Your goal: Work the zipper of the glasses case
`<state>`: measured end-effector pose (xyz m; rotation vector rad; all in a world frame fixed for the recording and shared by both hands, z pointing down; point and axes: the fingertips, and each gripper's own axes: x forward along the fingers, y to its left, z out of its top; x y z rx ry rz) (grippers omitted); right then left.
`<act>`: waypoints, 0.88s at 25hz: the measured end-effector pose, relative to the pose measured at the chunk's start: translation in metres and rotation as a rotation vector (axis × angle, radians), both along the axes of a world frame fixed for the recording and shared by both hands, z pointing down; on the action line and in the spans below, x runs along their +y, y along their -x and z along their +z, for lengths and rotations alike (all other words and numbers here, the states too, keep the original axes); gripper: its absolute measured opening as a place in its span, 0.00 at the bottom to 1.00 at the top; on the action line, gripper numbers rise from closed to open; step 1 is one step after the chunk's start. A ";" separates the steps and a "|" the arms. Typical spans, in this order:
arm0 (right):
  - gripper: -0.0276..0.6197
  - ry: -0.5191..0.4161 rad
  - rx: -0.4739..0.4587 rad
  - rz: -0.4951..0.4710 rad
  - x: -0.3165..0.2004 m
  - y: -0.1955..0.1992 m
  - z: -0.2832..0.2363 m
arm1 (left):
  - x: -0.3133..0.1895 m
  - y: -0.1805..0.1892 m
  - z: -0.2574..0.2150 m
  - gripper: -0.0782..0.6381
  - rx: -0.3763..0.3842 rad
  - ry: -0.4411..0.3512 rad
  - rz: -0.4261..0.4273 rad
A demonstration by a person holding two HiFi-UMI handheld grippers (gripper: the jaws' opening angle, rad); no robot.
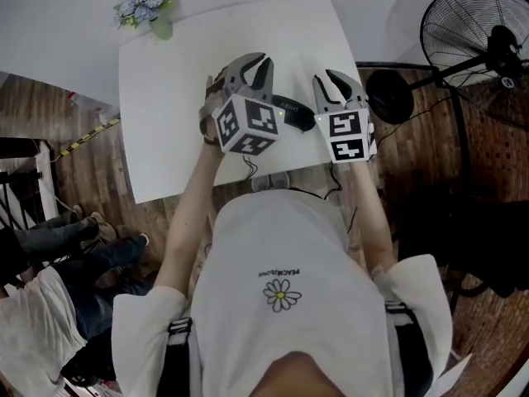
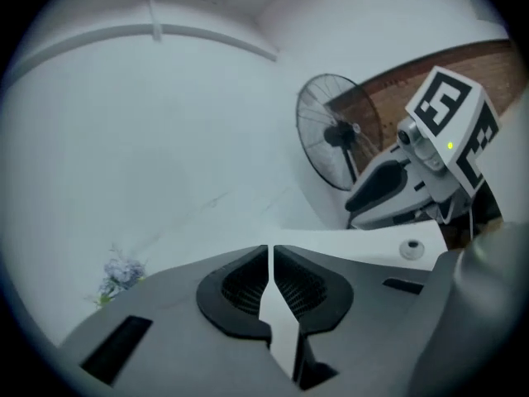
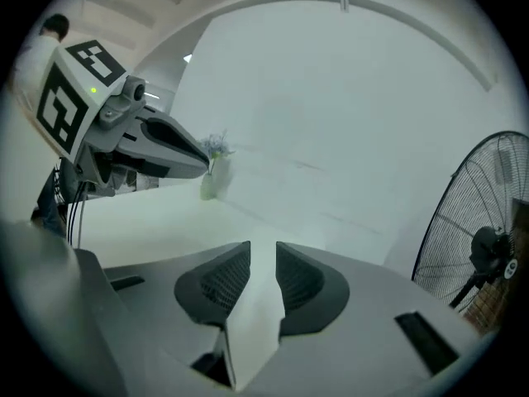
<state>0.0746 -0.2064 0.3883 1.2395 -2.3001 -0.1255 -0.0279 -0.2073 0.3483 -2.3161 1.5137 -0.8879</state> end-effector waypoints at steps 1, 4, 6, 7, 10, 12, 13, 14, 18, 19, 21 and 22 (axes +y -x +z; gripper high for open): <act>0.16 -0.045 -0.016 -0.002 -0.003 0.002 -0.013 | 0.001 0.009 -0.016 0.15 0.052 -0.047 -0.036; 0.16 -0.172 -0.082 0.003 -0.009 0.008 -0.050 | 0.012 0.033 -0.056 0.13 0.201 -0.170 -0.106; 0.16 -0.236 -0.163 0.005 -0.009 0.013 -0.072 | 0.024 0.046 -0.079 0.13 0.290 -0.258 -0.123; 0.16 -0.259 -0.208 0.002 -0.009 0.015 -0.082 | 0.030 0.053 -0.086 0.13 0.334 -0.294 -0.134; 0.15 -0.302 -0.314 -0.023 -0.005 0.026 -0.105 | 0.048 0.073 -0.092 0.13 0.468 -0.358 -0.199; 0.11 -0.312 -0.363 -0.044 -0.001 0.035 -0.112 | 0.061 0.091 -0.089 0.13 0.560 -0.383 -0.268; 0.09 -0.313 -0.386 -0.051 0.001 0.038 -0.114 | 0.068 0.098 -0.089 0.13 0.604 -0.400 -0.295; 0.08 -0.311 -0.407 -0.056 0.004 0.041 -0.115 | 0.076 0.105 -0.091 0.13 0.645 -0.419 -0.314; 0.06 -0.281 -0.462 -0.080 0.013 0.052 -0.109 | 0.098 0.121 -0.099 0.13 0.685 -0.495 -0.363; 0.06 -0.274 -0.463 -0.090 0.015 0.055 -0.107 | 0.101 0.125 -0.101 0.13 0.678 -0.510 -0.375; 0.06 -0.258 -0.462 -0.111 0.020 0.060 -0.100 | 0.105 0.133 -0.100 0.13 0.666 -0.524 -0.403; 0.05 -0.247 -0.462 -0.118 0.022 0.062 -0.096 | 0.107 0.136 -0.098 0.13 0.661 -0.525 -0.415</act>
